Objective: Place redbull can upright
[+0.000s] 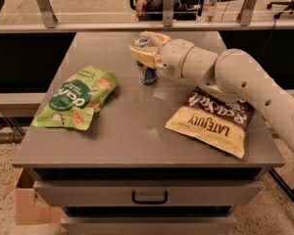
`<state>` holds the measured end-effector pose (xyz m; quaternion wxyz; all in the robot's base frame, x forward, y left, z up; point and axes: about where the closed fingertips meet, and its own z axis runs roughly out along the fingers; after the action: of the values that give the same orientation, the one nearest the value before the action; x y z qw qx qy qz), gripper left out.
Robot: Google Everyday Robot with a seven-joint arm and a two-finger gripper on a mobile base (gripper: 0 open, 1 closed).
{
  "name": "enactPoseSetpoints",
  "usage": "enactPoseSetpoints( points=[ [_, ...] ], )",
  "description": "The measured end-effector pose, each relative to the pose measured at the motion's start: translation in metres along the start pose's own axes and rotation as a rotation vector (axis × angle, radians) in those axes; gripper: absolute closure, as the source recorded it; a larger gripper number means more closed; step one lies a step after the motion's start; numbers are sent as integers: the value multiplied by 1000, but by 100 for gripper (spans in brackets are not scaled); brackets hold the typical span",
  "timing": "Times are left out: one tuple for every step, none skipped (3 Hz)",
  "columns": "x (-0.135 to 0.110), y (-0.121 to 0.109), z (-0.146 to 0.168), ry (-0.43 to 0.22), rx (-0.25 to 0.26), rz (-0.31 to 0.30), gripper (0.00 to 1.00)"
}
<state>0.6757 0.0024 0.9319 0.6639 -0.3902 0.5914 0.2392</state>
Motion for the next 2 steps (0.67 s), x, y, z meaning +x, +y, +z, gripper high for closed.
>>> enactPoseSetpoints(
  points=[
    [-3,-1,0,0,0,0,51],
    [-6,-2,0,0,4,0,20]
  ],
)
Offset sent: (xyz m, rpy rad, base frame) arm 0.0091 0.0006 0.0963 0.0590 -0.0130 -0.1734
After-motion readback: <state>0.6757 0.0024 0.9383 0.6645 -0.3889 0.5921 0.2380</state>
